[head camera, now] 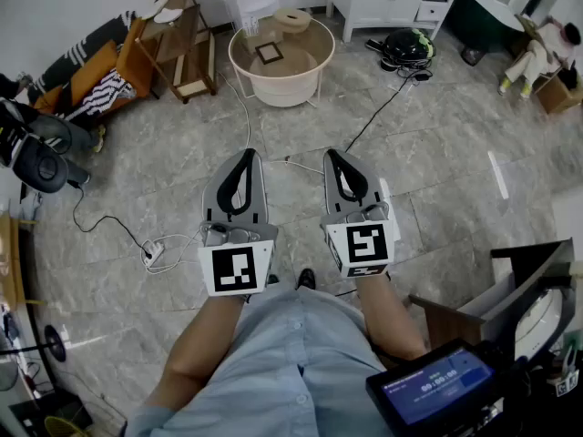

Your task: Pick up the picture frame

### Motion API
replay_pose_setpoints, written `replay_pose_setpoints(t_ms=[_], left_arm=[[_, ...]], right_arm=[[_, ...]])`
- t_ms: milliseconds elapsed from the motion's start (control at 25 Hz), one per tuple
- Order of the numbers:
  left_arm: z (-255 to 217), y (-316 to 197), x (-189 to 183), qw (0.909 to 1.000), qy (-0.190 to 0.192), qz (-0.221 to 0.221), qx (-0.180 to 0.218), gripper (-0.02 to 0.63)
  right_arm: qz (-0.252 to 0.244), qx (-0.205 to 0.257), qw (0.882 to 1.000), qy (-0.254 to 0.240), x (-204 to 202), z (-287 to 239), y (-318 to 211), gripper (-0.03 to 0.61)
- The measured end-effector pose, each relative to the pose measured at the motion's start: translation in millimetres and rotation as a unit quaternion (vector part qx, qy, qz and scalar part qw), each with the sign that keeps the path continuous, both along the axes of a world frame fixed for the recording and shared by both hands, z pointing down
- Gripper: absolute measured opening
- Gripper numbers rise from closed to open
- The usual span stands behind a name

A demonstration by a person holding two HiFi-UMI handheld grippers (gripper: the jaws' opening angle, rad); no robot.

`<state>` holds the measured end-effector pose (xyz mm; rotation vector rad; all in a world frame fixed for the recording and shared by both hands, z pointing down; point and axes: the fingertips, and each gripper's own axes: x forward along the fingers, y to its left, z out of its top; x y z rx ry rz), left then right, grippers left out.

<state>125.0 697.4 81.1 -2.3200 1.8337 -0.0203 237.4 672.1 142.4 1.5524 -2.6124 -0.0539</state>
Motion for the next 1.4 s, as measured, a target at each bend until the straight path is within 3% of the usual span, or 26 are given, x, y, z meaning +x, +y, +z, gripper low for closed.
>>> replay_pose_setpoints(t_ms=[240, 560, 1000, 1200, 1400], left_arm=[[4, -11, 3, 1.0000, -0.003, -0.002, -0.003, 0.011], [36, -44, -22, 0.9993, 0.001, -0.014, -0.036, 0.011], [81, -195, -123, 0.9969, 0.018, -0.040, -0.065, 0.011], [73, -275, -175, 0.9971, 0.023, -0.037, -0.062, 0.011], [61, -332, -207, 0.9977, 0.031, -0.030, -0.052, 0.011]], right_arm=[[0.001, 0.001, 1.000, -0.012, 9, 1, -13, 0.012], [0.033, -0.024, 0.999, -0.015, 12, 31, -52, 0.014], [0.016, -0.050, 0.999, 0.009, -77, 67, -205, 0.014], [0.012, -0.046, 0.999, 0.014, -132, 55, -286, 0.014], [0.020, -0.033, 0.999, 0.016, -162, 38, -341, 0.014]])
